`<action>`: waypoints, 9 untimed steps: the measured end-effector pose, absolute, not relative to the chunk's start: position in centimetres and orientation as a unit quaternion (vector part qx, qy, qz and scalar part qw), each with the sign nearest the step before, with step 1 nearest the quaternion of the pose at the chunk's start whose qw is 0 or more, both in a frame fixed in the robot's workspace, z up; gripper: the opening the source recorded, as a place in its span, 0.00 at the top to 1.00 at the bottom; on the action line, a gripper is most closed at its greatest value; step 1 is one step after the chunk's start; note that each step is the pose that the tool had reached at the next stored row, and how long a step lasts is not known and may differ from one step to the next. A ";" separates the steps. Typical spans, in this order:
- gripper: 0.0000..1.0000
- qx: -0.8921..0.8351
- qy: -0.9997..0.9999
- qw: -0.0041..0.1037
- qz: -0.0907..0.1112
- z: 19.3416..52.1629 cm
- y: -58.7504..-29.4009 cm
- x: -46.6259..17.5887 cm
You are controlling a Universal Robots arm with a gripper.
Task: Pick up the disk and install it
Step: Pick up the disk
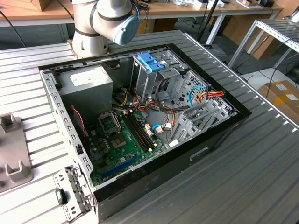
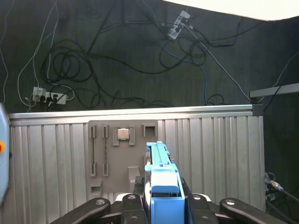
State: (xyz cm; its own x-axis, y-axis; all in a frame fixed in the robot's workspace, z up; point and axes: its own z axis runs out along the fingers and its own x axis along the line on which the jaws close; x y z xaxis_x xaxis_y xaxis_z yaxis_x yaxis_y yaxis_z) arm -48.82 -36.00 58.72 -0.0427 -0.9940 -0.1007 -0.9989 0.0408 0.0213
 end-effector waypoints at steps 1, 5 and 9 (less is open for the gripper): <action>0.63 -0.691 0.721 0.029 0.043 58.7 -36.0 -48.8; 0.63 -0.691 0.721 0.029 0.043 58.7 -36.3 -48.8; 0.63 -0.691 0.721 0.029 0.043 58.7 -36.6 -48.8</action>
State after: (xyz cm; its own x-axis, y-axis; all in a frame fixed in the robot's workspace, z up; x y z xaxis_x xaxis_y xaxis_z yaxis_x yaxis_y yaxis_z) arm -48.82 -36.63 58.69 -0.0427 -0.9940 -0.1008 -0.9989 0.0408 0.0212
